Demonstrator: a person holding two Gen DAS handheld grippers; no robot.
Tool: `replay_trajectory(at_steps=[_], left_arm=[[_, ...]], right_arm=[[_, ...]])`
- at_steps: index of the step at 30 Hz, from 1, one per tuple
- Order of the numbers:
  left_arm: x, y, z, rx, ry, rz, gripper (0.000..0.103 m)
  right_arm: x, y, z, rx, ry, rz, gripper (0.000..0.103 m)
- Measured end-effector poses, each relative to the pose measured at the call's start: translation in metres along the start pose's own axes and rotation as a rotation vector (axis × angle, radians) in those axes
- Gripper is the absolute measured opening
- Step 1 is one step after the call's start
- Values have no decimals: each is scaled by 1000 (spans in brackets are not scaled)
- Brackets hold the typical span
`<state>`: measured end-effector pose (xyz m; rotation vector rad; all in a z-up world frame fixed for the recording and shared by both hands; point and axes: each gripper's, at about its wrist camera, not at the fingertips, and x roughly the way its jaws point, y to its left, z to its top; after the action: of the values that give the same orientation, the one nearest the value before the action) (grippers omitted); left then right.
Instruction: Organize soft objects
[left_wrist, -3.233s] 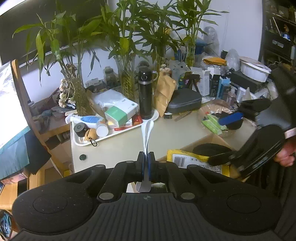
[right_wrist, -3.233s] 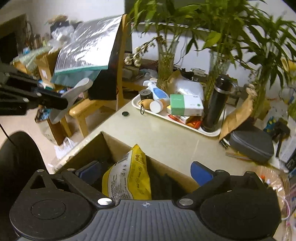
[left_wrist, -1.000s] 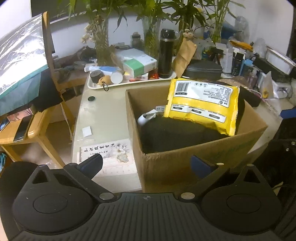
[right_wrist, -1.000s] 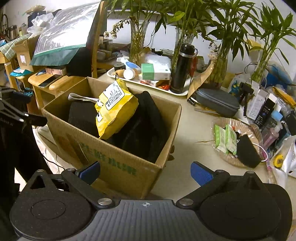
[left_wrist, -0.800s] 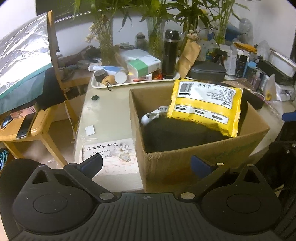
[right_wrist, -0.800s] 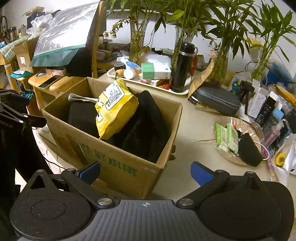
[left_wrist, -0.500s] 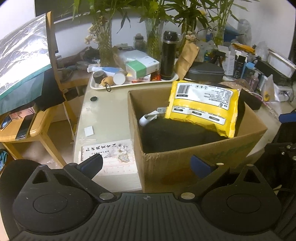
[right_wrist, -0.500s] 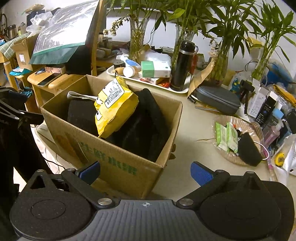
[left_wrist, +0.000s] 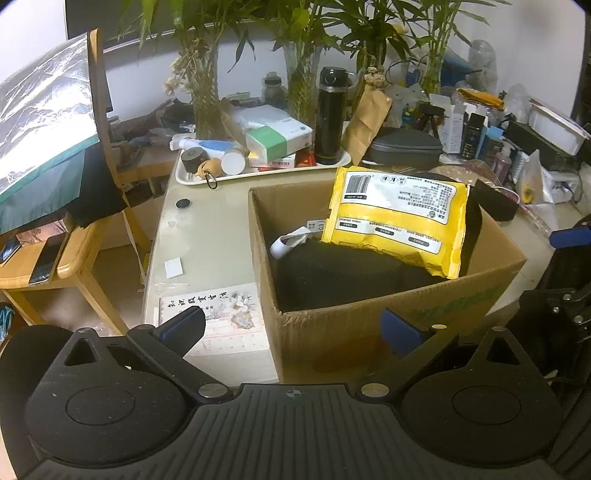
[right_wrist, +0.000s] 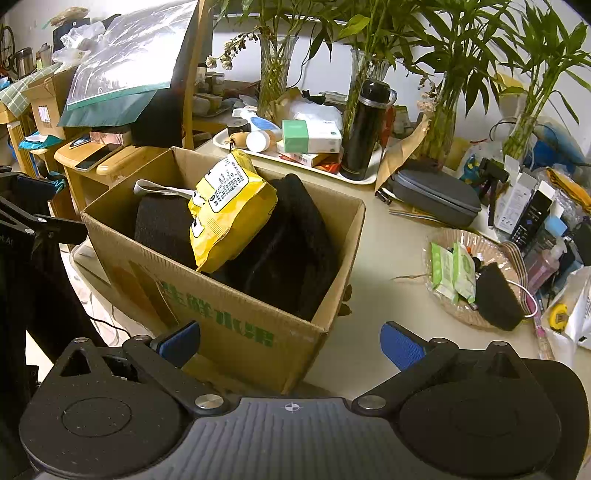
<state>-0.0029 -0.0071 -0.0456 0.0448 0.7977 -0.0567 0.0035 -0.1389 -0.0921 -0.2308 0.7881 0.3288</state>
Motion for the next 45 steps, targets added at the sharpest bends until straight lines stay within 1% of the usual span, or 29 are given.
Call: replay_trajectory(at_steps=[45], left_arm=[[-1,1,-1,-7,1,-2,103]], right_arm=[[2,2,-1,-3,5,-1,103]])
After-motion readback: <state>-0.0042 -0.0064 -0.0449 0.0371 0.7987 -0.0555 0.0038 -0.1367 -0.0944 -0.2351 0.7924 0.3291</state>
